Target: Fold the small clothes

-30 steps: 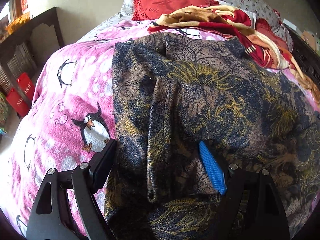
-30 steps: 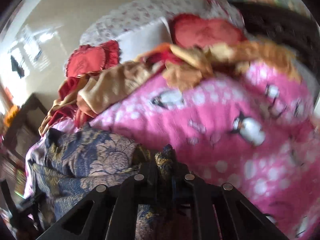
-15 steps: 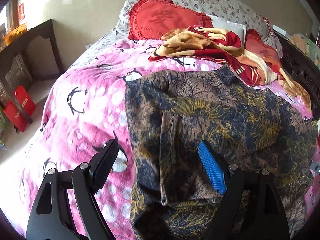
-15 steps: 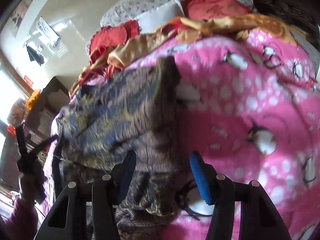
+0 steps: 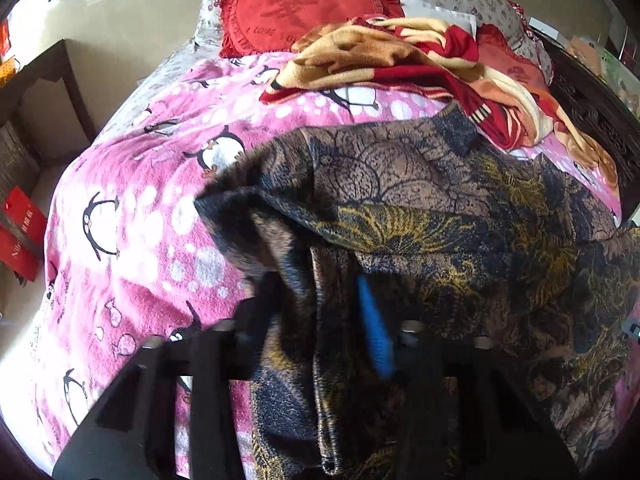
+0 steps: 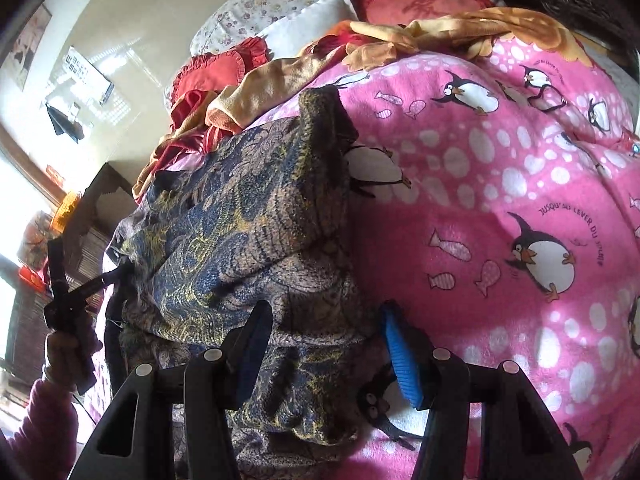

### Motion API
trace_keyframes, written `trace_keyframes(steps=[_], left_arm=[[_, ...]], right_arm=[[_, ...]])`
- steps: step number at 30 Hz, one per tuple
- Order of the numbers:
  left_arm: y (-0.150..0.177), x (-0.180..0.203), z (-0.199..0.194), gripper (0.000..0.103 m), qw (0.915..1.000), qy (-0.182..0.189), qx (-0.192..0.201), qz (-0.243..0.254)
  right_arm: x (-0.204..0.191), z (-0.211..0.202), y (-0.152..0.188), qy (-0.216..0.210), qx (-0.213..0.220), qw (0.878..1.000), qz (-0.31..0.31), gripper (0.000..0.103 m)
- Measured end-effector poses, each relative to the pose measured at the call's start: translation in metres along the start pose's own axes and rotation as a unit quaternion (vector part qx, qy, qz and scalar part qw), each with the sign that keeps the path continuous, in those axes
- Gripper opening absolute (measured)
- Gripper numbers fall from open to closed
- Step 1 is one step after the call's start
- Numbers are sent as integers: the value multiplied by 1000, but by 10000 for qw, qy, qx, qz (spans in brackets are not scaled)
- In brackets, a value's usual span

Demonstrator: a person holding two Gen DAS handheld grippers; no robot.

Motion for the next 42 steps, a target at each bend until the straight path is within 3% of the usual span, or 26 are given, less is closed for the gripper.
trace_keyframes(steps=[2, 7, 11, 15, 18, 21, 23, 28, 30, 31, 33, 36, 37, 40, 42], left_arm=[[-3, -2, -6, 14, 9998, 166, 53, -96], [-5, -5, -32, 11, 9988, 402, 270, -68], [-2, -3, -42, 11, 9980, 576, 271, -60], [1, 0, -41, 13, 9991, 400, 135, 89], [1, 3, -53, 14, 9988, 356, 331, 63], [7, 5, -68, 21, 9967, 559, 585, -111], [15, 11, -64, 24, 9976, 567, 408, -8], [37, 19, -36, 24, 9993, 158, -211, 247], [41, 21, -30, 24, 9991, 281, -268, 172], [40, 22, -29, 23, 9991, 297, -239, 172], [35, 22, -33, 8, 9993, 287, -125, 186], [21, 23, -49, 6, 9987, 431, 158, 227], [15, 19, -56, 6, 9986, 380, 280, 229], [4, 2, -69, 6, 9983, 343, 481, 0], [8, -7, -68, 6, 9984, 293, 457, -162]], right_arm=[[0, 0, 0, 13, 11, 10000, 0, 54], [-3, -4, 3, 42, 24, 10000, -33, 55], [-2, -4, 6, 16, 5, 10000, 8, 56], [-2, -3, 8, 19, -44, 10000, 45, 57], [-1, -4, 9, -18, -71, 9999, 84, 57], [1, -4, 11, -90, -134, 9998, 138, 57], [1, -3, 12, -100, -153, 9997, 132, 57], [1, -3, 13, -92, -150, 9998, 138, 57], [1, -3, 13, -92, -153, 9998, 125, 58], [1, -2, 13, -88, -161, 9998, 119, 58], [1, -1, 14, -78, -169, 9998, 88, 58], [-2, -2, 13, -55, -146, 9999, 42, 57], [-3, -2, 13, -25, -132, 9999, -7, 54], [-9, -2, 12, 169, -82, 9997, -182, 17], [-15, -6, 13, 140, -42, 9994, -326, 10]])
Point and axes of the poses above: each gripper's, at about its wrist camera, not at the fingertips, and z roughly the way its jaws point, x to its right, y to its underside, the point moved 6 cm from there along z, roughly the way its jaws point, and after that the axes turned 14 degrees about z, right-handed, at the moved point
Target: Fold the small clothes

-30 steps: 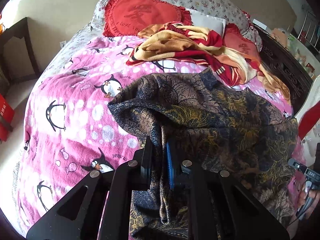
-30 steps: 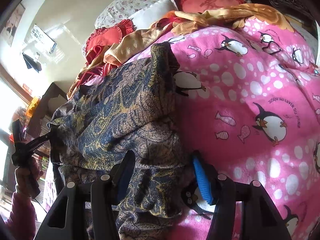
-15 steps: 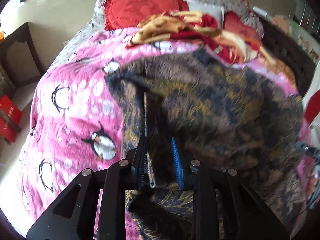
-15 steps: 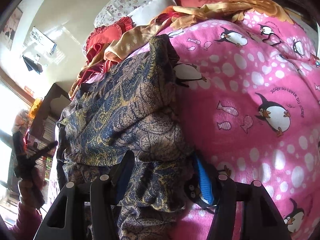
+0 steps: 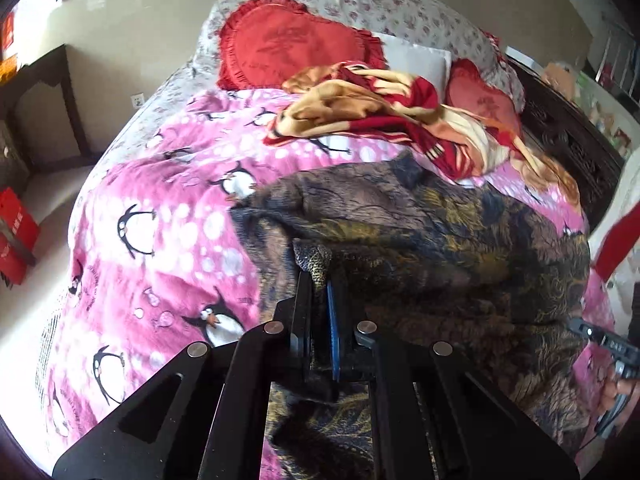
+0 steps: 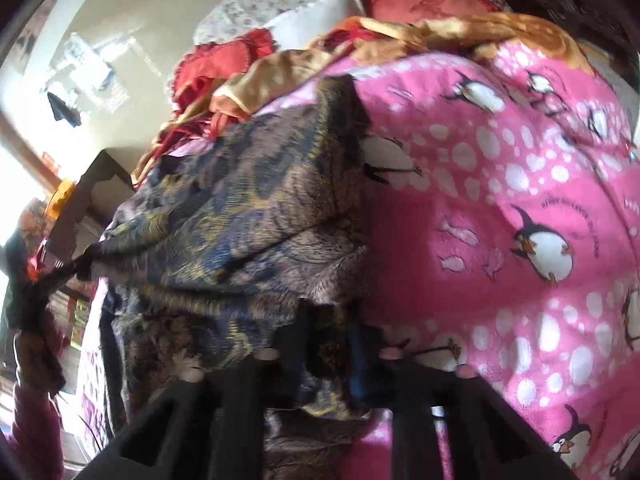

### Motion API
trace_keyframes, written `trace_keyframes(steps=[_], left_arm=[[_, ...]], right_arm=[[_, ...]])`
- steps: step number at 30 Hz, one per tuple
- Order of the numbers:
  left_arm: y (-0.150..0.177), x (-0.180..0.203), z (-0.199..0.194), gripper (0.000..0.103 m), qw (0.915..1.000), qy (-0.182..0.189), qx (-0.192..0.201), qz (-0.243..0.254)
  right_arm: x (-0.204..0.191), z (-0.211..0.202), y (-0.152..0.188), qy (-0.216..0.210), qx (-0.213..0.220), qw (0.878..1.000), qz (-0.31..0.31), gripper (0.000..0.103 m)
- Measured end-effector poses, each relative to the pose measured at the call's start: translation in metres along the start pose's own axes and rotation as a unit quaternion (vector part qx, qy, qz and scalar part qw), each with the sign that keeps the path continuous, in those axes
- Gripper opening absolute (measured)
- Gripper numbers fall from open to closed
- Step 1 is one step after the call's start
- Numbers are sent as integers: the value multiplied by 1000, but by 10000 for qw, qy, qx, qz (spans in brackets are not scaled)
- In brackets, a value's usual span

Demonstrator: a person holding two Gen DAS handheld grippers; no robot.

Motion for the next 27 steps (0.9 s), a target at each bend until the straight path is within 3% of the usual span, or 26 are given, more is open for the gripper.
trace_keyframes(steps=[3, 5, 8, 9, 11, 13, 15, 16, 17, 18, 19, 21, 24, 27], left_arm=[[24, -2, 17, 6, 9986, -320, -405, 120], [41, 0, 29, 6, 9975, -293, -642, 90], [47, 4, 26, 6, 9975, -325, -594, 210], [44, 5, 23, 6, 9977, -319, -552, 217], [38, 5, 20, 6, 9984, -272, -480, 158], [34, 5, 21, 6, 9987, -243, -443, 104], [33, 6, 25, 7, 9985, -273, -461, 56], [32, 7, 28, 7, 9984, -269, -489, 45], [33, 9, 32, 7, 9983, -278, -516, 51], [34, 10, 35, 7, 9980, -305, -541, 65], [35, 10, 39, 8, 9978, -328, -574, 65], [37, 10, 44, 13, 9976, -303, -613, -58], [37, 8, 42, 17, 9977, -276, -578, -237], [35, 12, 30, 27, 9983, -287, -490, -156]], right_arm=[[-3, -2, 7, 303, -4, 9991, -301, 7], [8, 8, 15, 485, -250, 9981, -273, 7], [14, -1, 10, 185, -181, 9997, -46, 10], [12, -11, 2, 23, -1, 10000, 52, 16], [4, -28, -18, -163, 415, 9989, 111, 65], [-4, -36, -40, -229, 846, 9961, 122, 70], [-13, -24, -61, -277, 804, 9962, 164, 69], [-16, -14, -67, -279, 671, 9972, 185, 62], [-20, 2, -73, -175, 453, 9988, 109, 23], [-23, 13, -76, 41, 279, 9996, -35, 9], [-25, 27, -83, 492, 344, 9977, -300, 9], [-27, 42, -96, 749, 564, 9947, -421, 9], [-25, 46, -108, 792, 675, 9941, -304, 9], [-21, 23, -104, 361, 656, 9972, -81, 11]])
Point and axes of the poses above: each gripper's, at about its wrist camera, not at the fingertips, and z roughly the way its jaws point, x to its right, y to its underside, the point moved 6 cm from there along z, roughly the way its jaws point, and after that the axes turned 14 degrees about z, right-handed, at the moved point
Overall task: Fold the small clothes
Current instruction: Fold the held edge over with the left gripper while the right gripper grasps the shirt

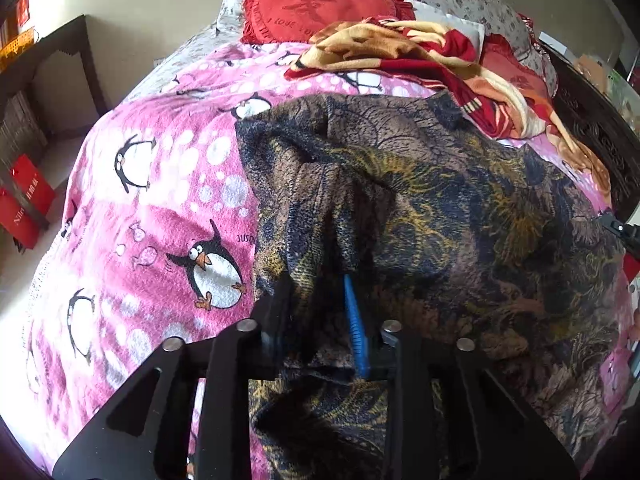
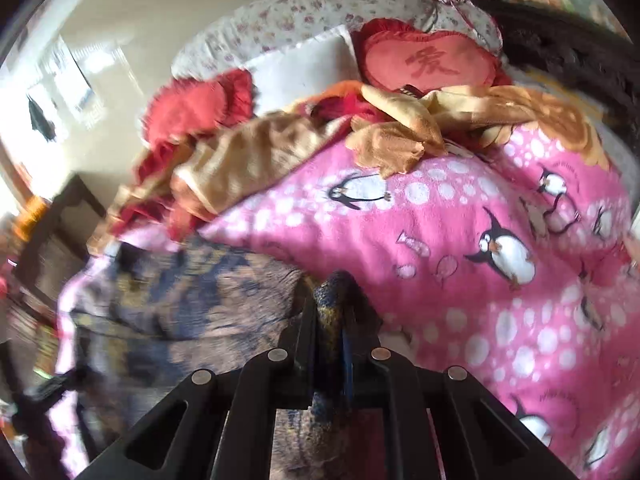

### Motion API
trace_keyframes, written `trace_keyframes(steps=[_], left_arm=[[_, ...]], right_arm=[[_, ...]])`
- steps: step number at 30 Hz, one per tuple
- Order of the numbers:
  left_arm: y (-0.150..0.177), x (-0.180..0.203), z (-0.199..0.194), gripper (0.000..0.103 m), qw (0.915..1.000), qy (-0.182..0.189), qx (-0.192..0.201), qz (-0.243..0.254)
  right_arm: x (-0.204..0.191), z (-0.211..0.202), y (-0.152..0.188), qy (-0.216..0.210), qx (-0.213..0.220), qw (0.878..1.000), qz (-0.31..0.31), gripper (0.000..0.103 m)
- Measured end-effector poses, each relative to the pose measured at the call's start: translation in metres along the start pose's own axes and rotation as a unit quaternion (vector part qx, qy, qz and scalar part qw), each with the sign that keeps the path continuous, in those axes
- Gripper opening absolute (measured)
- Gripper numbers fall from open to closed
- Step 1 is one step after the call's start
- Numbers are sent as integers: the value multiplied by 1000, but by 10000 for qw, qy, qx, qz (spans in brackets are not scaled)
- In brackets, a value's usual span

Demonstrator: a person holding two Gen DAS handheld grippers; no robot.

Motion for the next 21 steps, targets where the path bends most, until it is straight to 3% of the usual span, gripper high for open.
trace_keyframes(steps=[1, 3, 4, 7, 9, 10, 11, 13, 17, 21], left_arm=[[-1, 1, -5, 27, 9999, -57, 62, 67], [-2, 1, -18, 27, 9993, -255, 202, 175], [-3, 2, -25, 27, 9988, -339, 300, 204], [-12, 16, -45, 27, 9972, -247, 614, 350], [-26, 42, -51, 27, 9960, 194, 727, 483], [-34, 58, -52, 36, 9942, 524, 749, 573], [-44, 79, -51, 59, 9908, 919, 729, 680], [-63, 123, -47, 75, 9798, 1666, 668, 880], [-104, 211, -26, 75, 9581, 2413, 591, 1424], [-124, 288, 9, 75, 9392, 2713, 42, 2104]], right_arm=[[0, -8, 3, -45, -32, 10000, -29, 21], [4, -30, 23, -285, -230, 9992, -165, 56], [3, -37, 32, -394, -260, 9987, -205, 64], [9, -45, 65, -517, -361, 9972, -403, 64], [15, -34, 77, -465, -485, 9968, -425, 64], [17, -26, 82, -484, -562, 9965, -379, 64], [20, -19, 85, -478, -631, 9964, -302, 64], [23, -14, 87, -534, -611, 9965, -182, 64], [24, -18, 85, -791, -418, 9960, 38, 59], [27, -18, 86, -905, -412, 9948, 220, 56]])
Point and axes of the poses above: each gripper's, at about its wrist camera, not at the fingertips, and z roughly the way its jaws point, x to its right, y to its underside, the point moved 6 cm from there along z, roughly the way its jaws point, and after that the axes turned 14 degrees about z, right-handed, at the moved point
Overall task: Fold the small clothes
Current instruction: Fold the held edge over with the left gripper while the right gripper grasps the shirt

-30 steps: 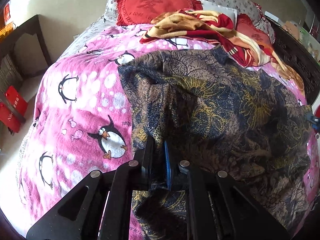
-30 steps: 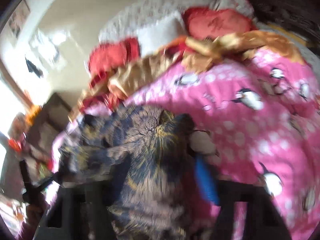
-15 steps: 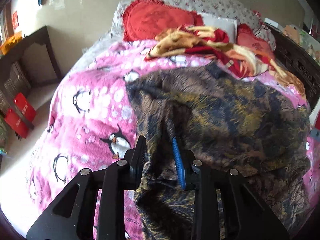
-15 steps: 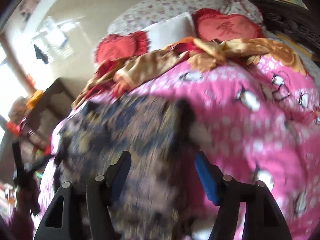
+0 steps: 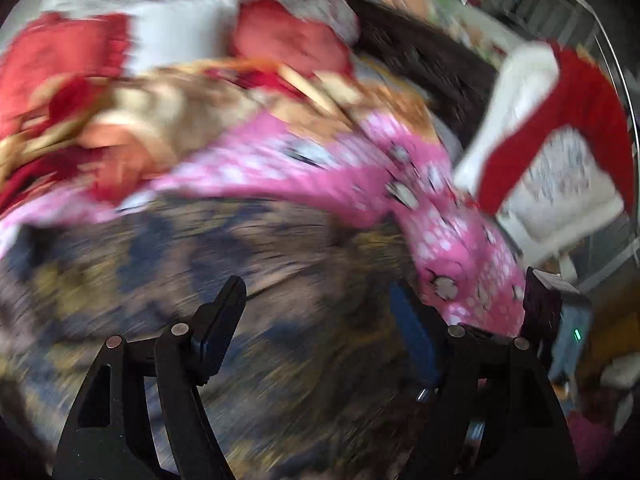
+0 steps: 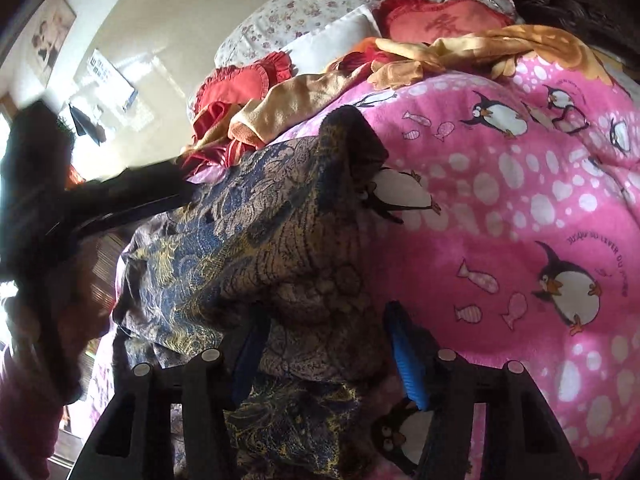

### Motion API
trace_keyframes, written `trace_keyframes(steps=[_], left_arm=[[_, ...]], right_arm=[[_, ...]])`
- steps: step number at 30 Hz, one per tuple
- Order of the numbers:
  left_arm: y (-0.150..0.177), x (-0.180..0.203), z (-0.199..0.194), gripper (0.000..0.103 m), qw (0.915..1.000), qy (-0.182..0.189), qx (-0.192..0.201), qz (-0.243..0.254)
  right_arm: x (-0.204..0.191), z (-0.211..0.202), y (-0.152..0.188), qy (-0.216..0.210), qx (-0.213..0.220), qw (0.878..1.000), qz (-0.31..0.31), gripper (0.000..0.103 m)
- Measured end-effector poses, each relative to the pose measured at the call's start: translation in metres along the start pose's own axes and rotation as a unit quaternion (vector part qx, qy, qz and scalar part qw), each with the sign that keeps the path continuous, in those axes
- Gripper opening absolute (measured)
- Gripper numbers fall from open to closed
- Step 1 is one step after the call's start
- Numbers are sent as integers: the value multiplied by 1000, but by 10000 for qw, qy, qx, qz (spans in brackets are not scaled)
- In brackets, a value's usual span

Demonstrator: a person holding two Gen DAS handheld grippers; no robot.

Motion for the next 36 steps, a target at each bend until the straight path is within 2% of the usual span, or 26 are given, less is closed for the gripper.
trace_keyframes(steps=[3, 7, 9, 10, 11, 12, 13, 16, 20, 23, 25, 26, 28, 30, 32, 34, 35, 36], left_arm=[[-20, 17, 27, 75, 9996, 79, -186, 203], [-32, 24, 46, 75, 9992, 122, -317, 203], [-35, 31, 55, 75, 9982, 23, -414, 431], [-35, 33, 58, 69, 9969, -124, -466, 626], [-38, 37, 61, 34, 9941, -345, -527, 887], [-39, 40, 65, 14, 9909, -476, -642, 1084], [-39, 39, 67, 10, 9900, -536, -707, 1097], [-47, 35, 66, 5, 9904, -675, -542, 1077], [-55, 25, 67, 3, 9917, -906, -245, 879], [-56, 20, 75, 3, 9887, -1227, -260, 823], [-57, 17, 67, 3, 9939, -953, -148, 540], [-56, 13, 58, 3, 9958, -833, -62, 377], [-53, 6, 36, 6, 9963, -830, 13, 219], [-44, -1, 7, 21, 9957, -912, 162, 91], [-27, -10, -24, 51, 9945, -974, 372, -128], [-1, -22, -55, 56, 9917, -1118, 509, -376], [17, -29, -70, 56, 9900, -1195, 532, -520], [33, -35, -83, 56, 9878, -1335, 480, -646]], right_arm=[[3, -1, 0, -114, 55, 9999, 72, 54], [9, 0, 0, -279, 35, 9992, 294, 48], [9, 1, -1, -347, 40, 9989, 325, 41], [8, 1, -1, -359, 35, 9989, 310, 33], [8, 2, -1, -354, 29, 9990, 277, 24], [8, 2, -1, -354, 15, 9991, 250, 19], [7, 2, 1, -352, -7, 9991, 214, 15], [3, -8, 2, -353, 28, 9993, 101, 11], [1, -24, 11, -260, 112, 9996, 39, 10], [19, -7, 22, 63, -160, 9996, 224, 10], [23, -10, 21, -17, -200, 9990, 399, 10], [20, -17, 19, 56, -107, 9992, 378, 15], [12, -39, 11, 201, 294, 9992, 186, 18], [-3, -55, 2, 182, 532, 9984, -80, 18], [-23, -58, -9, 127, 580, 9974, -397, 18], [-45, -44, -17, 41, 458, 9964, -709, 18], [-48, -35, -20, 99, 370, 9963, -776, 18], [-49, -17, -24, 343, 248, 9958, -811, 18]])
Point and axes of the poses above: each gripper's, at about its wrist camera, not at the fingertips, and z roughly the way its jaws point, x to its right, y to its underside, the point moved 6 cm from there along z, roughly the way its jaws point, and after that the axes turned 14 degrees about z, right-handed, at the moved point
